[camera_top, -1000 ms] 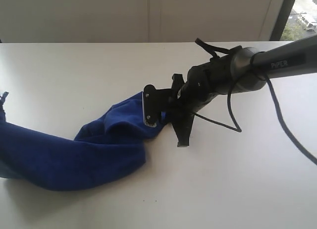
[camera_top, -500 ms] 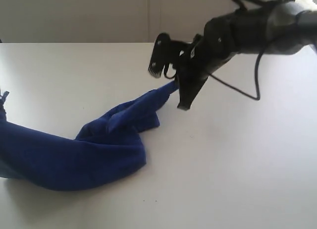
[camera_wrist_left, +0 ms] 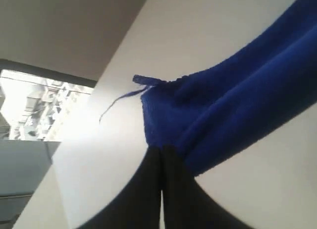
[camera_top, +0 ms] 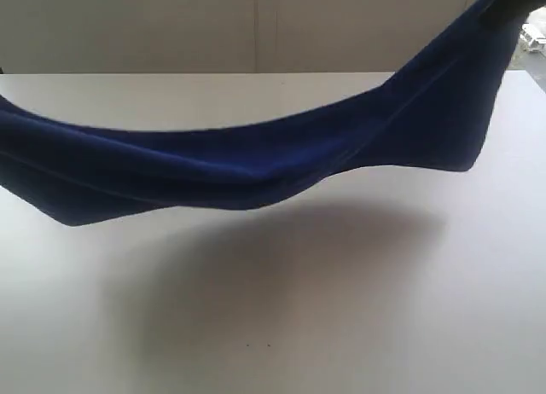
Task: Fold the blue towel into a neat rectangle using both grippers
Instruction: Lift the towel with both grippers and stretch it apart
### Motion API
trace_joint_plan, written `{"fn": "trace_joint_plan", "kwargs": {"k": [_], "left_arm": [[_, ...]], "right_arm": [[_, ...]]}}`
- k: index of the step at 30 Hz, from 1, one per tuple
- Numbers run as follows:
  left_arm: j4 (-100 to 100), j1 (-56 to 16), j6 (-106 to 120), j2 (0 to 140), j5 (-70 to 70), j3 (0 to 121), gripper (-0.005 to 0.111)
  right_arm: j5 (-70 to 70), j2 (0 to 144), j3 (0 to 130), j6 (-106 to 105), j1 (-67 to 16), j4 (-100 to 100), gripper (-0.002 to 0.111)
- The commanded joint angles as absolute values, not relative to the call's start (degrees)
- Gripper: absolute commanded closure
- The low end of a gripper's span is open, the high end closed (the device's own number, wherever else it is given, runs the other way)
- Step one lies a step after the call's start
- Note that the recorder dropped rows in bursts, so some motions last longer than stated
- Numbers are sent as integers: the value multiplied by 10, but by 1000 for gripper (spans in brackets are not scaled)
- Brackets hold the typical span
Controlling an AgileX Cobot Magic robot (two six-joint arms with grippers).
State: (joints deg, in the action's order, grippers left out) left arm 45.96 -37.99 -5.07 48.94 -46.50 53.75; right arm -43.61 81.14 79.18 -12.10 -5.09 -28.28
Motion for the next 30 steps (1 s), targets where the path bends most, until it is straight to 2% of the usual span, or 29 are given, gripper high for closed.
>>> {"fn": "trace_joint_plan", "kwargs": {"k": [1,5,12,16,23,30], "left_arm": [[576,-378,-115,487,-460,537,107],[673,-378,-188,487,-479,537,107],[684,-372,-197,539,-456,537,107],[682,-308,-198,606,-391,537,107],[754,-175,-225,721,-170,552,107],[741,-161,-364,706,-164,582,107]], "right_arm": [[-489,784,792,-46,-38,-335,108],[-518,784,792,-26,-38,-343,108],[-509,815,764,-23,-38,-343,108],[-505,844,764,-23,-38,-345,108],[-429,893,768,9,-38,-405,108],[-447,870,768,122,-38,-435,108]]}}
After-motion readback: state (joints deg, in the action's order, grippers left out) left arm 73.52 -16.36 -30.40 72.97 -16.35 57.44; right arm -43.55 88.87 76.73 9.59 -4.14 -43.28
